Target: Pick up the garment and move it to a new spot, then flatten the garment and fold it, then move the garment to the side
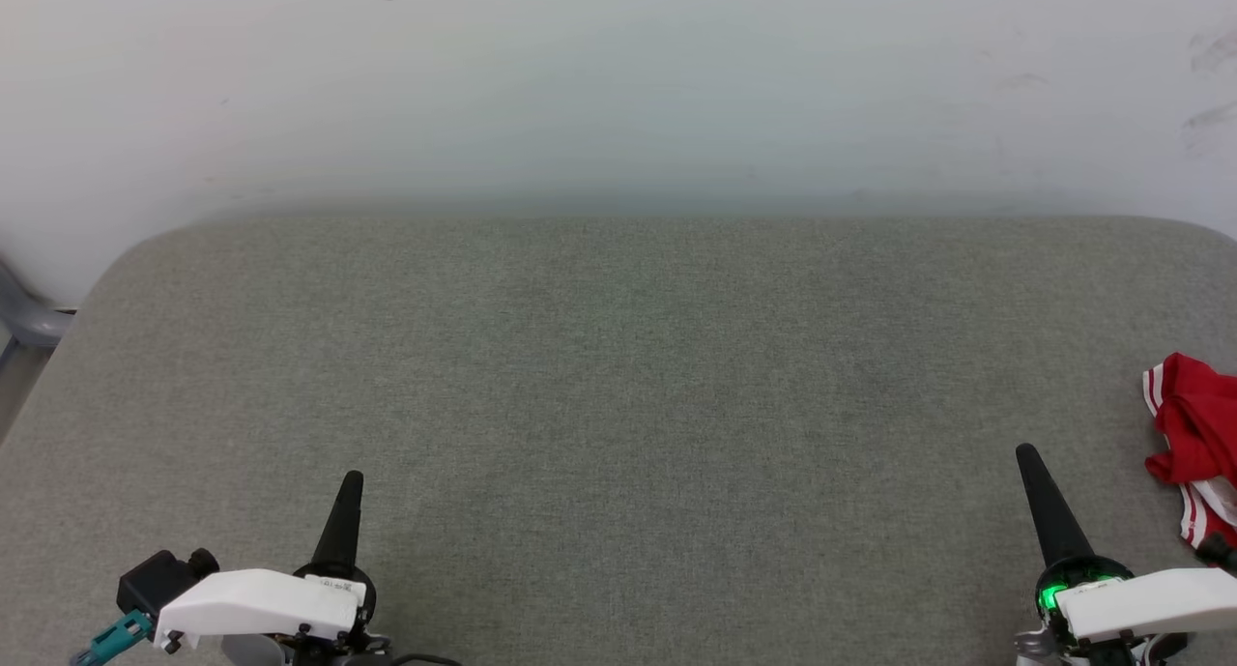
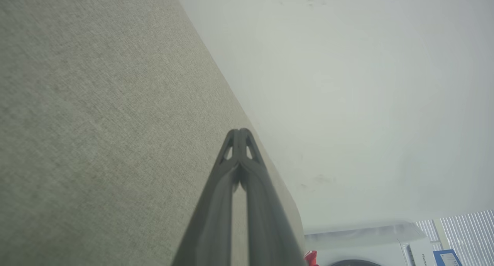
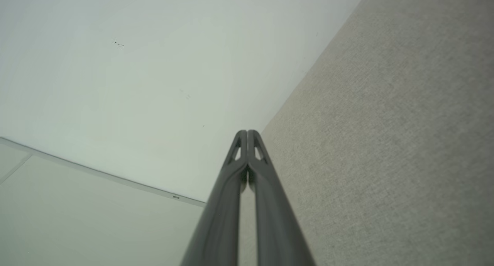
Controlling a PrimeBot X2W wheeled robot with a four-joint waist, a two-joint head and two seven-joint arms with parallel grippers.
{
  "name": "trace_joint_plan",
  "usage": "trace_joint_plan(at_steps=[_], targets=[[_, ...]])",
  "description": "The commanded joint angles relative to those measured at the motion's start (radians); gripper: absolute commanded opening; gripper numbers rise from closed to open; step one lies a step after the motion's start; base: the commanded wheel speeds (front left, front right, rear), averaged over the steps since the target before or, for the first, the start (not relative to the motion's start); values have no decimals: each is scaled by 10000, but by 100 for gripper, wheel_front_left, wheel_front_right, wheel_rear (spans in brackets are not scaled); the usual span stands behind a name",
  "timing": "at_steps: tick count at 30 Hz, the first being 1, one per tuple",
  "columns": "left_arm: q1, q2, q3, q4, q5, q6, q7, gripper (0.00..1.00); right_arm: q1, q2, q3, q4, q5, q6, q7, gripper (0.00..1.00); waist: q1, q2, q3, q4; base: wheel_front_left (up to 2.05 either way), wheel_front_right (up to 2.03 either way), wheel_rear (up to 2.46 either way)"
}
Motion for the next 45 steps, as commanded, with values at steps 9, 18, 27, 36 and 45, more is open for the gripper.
trace_joint_plan(at_steps=[9,18,27,36,45], targets=[[-332,-83,209,-31,-981,-183,270,0,-505,-60,-14,255,1037,-1,91,0,-1,0,34,-25,0,0,0],[-426,-145,364,-8,-1912,-286,523,0,-720,-44,-41,558,1998,-1,180,0,-1,0,73,-54,0,0,0],[-514,-192,498,8,-2606,-366,706,0,-891,-24,-63,785,2719,-2,247,0,-1,0,105,-77,0,0,0],[-571,-251,599,28,-3250,-429,883,0,-1072,-4,-86,1010,3389,-2,338,0,-1,0,137,-101,0,0,0],[-661,-306,716,47,-3857,-491,1052,0,-1226,19,-112,1208,4014,-3,394,0,-1,0,169,-125,0,0,0]])
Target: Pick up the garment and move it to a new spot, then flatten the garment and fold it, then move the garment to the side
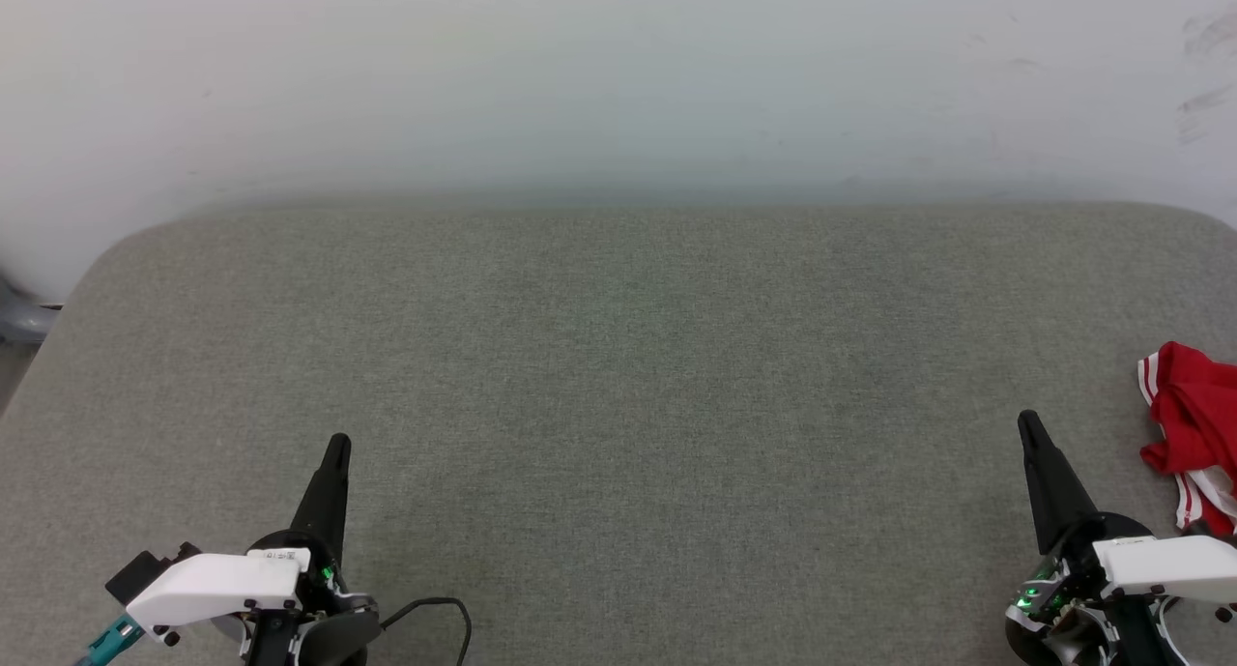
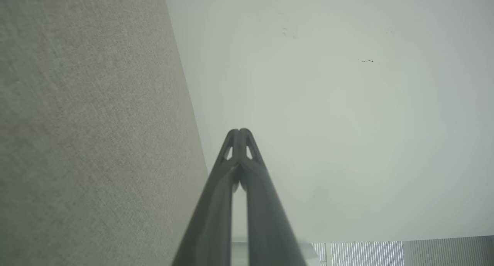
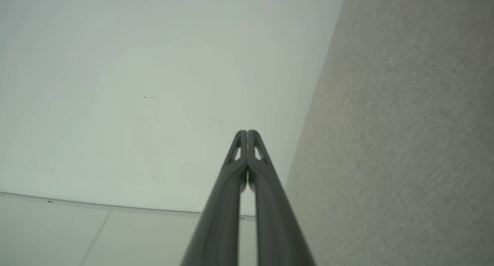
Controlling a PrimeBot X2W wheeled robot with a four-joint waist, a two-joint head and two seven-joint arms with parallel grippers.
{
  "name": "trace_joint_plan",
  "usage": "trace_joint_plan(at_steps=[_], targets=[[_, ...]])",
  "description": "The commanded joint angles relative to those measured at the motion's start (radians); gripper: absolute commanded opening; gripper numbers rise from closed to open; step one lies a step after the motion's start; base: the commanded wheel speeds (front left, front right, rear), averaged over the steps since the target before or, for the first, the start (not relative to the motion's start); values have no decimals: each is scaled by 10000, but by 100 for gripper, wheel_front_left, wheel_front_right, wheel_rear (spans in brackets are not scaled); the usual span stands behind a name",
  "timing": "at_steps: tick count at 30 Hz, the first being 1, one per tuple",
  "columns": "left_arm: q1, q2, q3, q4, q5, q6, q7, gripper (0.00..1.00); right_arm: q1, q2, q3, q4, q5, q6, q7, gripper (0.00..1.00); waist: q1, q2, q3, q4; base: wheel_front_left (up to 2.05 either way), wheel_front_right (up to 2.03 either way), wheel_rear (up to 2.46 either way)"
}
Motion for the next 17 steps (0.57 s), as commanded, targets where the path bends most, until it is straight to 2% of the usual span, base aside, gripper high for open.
trace_joint_plan(at_steps=[1,8,17], targets=[[-197,-28,59,-2,-221,-65,72,0,-220,12,-11,65,236,-3,52,0,0,0,7,-5,0,0,0],[-205,-70,143,11,-671,-106,201,0,-301,27,-33,220,686,-3,86,0,0,0,32,-24,0,0,0],[-194,-65,134,9,-626,-107,196,0,-294,53,-65,200,604,-3,124,0,0,0,32,-24,0,0,0]])
